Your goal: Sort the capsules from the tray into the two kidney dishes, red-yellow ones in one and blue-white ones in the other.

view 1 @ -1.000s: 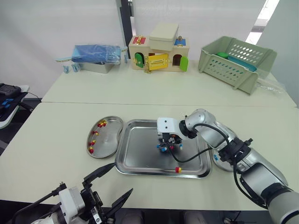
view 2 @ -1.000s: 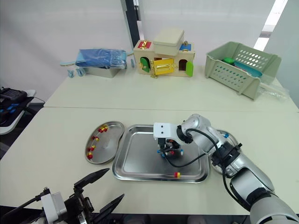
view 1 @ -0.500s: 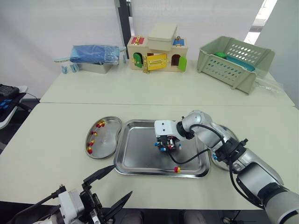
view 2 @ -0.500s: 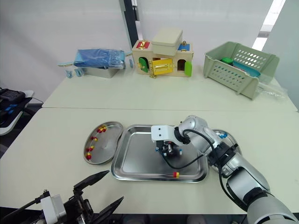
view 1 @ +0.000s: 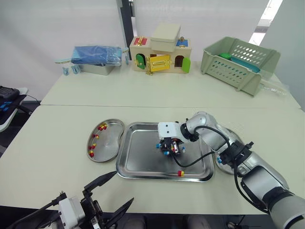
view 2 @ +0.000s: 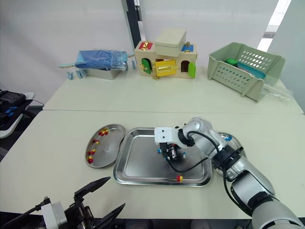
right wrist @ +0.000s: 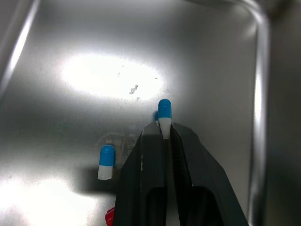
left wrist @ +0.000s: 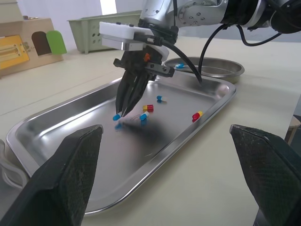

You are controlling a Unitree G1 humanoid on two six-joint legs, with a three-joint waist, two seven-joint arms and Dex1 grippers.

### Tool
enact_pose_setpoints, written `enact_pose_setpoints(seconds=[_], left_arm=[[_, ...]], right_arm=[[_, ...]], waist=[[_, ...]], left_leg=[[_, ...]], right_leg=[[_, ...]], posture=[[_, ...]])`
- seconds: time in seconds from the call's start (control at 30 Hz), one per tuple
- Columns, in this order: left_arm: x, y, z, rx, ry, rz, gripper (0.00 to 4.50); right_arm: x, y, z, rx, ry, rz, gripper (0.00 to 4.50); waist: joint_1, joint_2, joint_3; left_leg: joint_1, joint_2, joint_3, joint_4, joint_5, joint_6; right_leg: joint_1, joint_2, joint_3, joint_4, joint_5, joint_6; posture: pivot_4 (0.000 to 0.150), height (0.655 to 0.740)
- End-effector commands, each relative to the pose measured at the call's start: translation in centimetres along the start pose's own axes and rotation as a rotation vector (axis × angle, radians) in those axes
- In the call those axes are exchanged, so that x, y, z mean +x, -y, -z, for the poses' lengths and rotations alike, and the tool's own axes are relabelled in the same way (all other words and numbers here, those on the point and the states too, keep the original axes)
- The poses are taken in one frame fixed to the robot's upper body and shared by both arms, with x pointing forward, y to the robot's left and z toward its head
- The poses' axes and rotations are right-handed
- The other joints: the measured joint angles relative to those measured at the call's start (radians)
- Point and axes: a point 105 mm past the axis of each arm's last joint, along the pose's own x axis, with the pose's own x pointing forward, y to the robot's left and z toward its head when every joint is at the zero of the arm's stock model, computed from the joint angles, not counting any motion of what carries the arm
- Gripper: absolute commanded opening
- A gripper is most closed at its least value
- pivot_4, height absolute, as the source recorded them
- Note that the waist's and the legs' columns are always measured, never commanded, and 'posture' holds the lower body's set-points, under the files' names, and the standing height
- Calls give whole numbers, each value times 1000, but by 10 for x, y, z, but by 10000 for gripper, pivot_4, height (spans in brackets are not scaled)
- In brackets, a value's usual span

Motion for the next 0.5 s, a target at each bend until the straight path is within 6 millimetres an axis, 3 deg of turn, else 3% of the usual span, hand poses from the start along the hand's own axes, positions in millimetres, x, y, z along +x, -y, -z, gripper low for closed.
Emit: enact_pose_setpoints(seconds=[0.03,0.17,0.37,0.5], left_arm=[[0,2,-4,11,17,4,45000],[1,5,-4,16,20,50,45000],[8,6,-2,32,43,140,45000],[11,8,-3,31,53,199,45000]], right_arm=[[-29,4,-21,11,170,44,218],[-74,-1,-12,101,272,129,218],[-152,-35,58,258,142,292,218],[-186,-61,93,343,7,339,218]], waist=[[1,0,0],[14,0,0],[27,0,0],[11,1,0]], left_leg=[[0,0,0,0,0,0],[-2,0,-1,0,0,0],[-6,0,-1,0,0,0],[-6,0,0,0,0,0]], right_leg=[[0,0,0,0,0,0],[0,0,-1,-1,0,0],[-1,0,-3,-4,0,0],[-1,0,-2,-3,0,0]], posture=[[1500,7400],[1500,7400],[1500,7400],[1500,7400]])
